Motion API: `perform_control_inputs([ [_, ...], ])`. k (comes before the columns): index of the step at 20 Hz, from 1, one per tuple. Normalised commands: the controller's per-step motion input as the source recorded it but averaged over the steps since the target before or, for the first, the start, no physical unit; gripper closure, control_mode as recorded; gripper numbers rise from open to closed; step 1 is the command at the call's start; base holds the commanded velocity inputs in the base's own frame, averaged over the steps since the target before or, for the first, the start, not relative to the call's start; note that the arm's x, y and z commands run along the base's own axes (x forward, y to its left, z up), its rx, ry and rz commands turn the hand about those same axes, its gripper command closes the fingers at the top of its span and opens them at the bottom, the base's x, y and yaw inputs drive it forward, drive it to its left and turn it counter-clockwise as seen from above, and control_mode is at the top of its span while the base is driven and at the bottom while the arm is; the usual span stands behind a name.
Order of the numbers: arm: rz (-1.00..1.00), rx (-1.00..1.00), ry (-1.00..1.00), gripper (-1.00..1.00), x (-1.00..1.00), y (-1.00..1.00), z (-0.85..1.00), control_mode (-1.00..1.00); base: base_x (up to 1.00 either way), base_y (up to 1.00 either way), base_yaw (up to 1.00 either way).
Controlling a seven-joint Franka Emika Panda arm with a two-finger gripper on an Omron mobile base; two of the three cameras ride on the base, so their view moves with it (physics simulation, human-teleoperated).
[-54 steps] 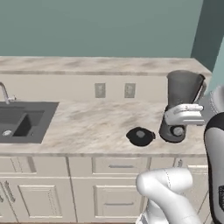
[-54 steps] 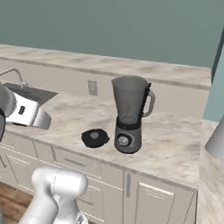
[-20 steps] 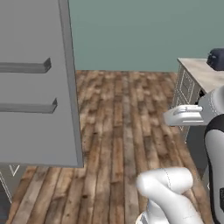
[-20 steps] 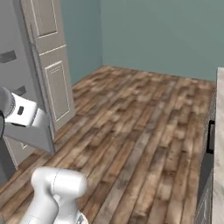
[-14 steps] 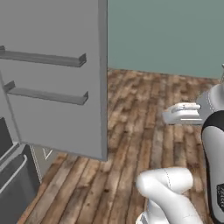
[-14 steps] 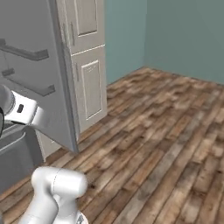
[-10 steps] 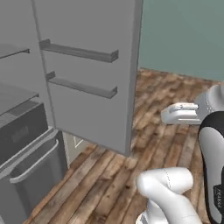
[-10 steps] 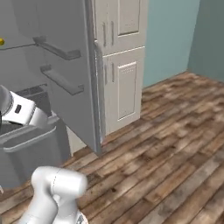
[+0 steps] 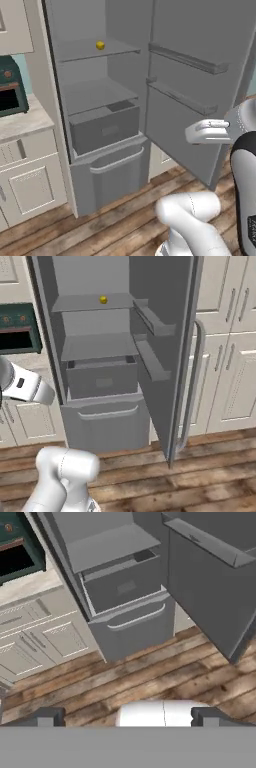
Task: Grab the onion and lemon from the fridge, place them in the blender, close the lid, and turn on the blender to create a marinade.
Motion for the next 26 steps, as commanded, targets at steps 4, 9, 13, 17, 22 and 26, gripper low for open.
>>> perform_control_inputs([
  [4, 0.00, 0.00, 0.00, -1.00, 0.00, 0.00, 0.00, 1.00, 1.00, -0.09, 0.38],
  [9, 0.00, 0.00, 0.00, -1.00, 0.00, 0.00, 0.00, 1.00, 1.00, -0.14, 0.20],
  [13, 0.00, 0.00, 0.00, -1.00, 0.00, 0.00, 0.00, 1.00, 0.99, -0.04, 0.00],
  [17, 0.00, 0.00, 0.00, -1.00, 0.00, 0.00, 0.00, 1.00, 0.92, -0.26, 0.03],
  [22, 0.00, 0.00, 0.00, -1.00, 0.07, -0.01, 0.01, -1.00, 0.53, -0.13, 0.01],
  [26, 0.00, -0.02, 0.00, -1.00, 0.36, -0.01, 0.26, -1.00, 0.00, 0.00, 0.00],
])
